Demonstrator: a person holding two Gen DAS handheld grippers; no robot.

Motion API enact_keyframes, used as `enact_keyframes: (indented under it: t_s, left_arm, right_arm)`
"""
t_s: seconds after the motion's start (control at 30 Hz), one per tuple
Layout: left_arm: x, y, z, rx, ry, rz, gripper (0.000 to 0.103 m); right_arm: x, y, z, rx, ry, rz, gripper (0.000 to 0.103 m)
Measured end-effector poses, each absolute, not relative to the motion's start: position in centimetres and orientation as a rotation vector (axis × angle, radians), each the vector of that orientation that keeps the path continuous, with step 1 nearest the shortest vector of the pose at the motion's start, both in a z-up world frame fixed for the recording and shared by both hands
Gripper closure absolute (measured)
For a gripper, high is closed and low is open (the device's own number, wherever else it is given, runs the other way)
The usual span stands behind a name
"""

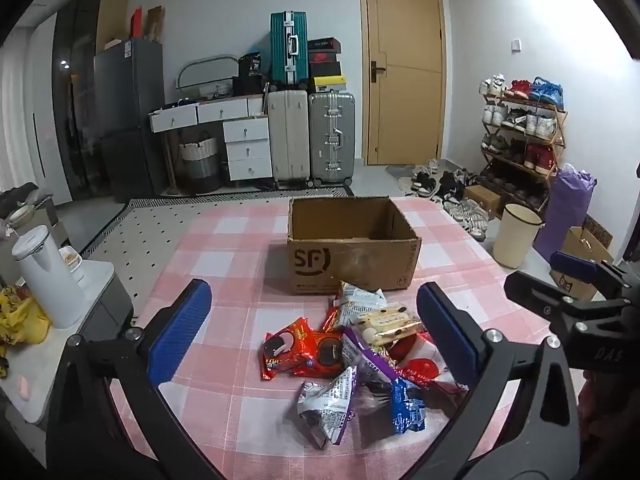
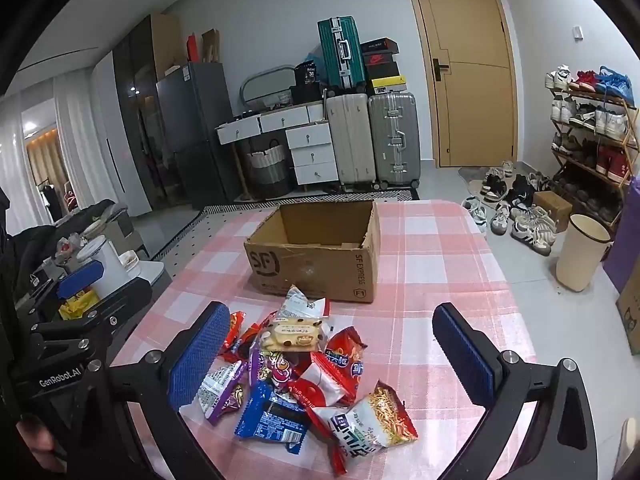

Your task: Organize snacks

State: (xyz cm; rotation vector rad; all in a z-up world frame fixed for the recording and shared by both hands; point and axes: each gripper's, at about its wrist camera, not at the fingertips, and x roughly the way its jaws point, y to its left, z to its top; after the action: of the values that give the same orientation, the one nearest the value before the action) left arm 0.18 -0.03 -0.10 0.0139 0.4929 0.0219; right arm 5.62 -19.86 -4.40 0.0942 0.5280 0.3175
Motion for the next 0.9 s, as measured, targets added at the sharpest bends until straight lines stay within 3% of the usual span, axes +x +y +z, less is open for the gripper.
enact_keyframes:
  t_s: [0.9]
  left_arm:
    - [0.2, 0.6, -0.5, -0.021, 0.498, 0.006, 0.000]
  right_arm:
    - [6.2, -20.0, -5.3, 0.111, 0.559, 0.328, 0.000]
